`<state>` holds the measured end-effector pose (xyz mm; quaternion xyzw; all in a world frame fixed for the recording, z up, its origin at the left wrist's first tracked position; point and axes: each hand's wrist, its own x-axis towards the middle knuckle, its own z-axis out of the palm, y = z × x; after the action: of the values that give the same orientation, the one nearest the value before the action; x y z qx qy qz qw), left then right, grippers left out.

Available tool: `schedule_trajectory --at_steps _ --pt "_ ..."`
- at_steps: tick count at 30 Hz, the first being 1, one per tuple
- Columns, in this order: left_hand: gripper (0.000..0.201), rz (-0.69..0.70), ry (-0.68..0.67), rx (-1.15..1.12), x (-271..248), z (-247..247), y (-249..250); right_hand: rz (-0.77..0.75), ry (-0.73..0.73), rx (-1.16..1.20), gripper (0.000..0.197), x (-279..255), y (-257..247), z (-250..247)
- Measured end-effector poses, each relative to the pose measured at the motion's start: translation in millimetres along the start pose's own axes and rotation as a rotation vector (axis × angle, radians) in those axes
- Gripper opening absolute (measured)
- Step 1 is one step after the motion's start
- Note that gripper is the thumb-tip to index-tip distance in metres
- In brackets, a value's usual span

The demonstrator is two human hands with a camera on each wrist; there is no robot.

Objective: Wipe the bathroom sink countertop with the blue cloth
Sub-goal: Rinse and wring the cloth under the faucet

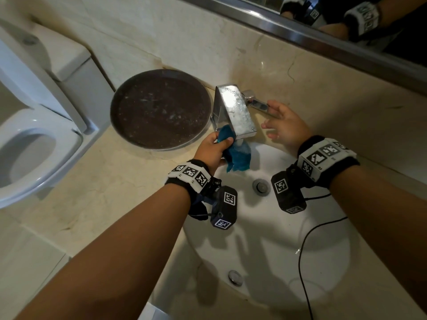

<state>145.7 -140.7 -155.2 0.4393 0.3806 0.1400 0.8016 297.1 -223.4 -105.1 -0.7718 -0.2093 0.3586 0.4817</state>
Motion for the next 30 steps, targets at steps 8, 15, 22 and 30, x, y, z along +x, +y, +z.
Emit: schedule_trajectory --at_steps 8,15,22,30 --pt "0.012 -0.024 -0.007 0.152 -16 -1 -2 -0.021 -0.093 -0.071 0.061 -20 -1 6" --pt "0.01 0.053 -0.091 0.37 -64 2 14 0.102 -0.234 -0.208 0.046 -85 0 1" --pt "0.008 0.151 -0.261 0.435 -109 18 54 -0.09 -0.142 -0.122 0.015 -147 -28 3" --pt "0.016 0.297 -0.479 0.722 -127 2 99 -0.146 0.17 0.0 0.013 -199 -64 9"
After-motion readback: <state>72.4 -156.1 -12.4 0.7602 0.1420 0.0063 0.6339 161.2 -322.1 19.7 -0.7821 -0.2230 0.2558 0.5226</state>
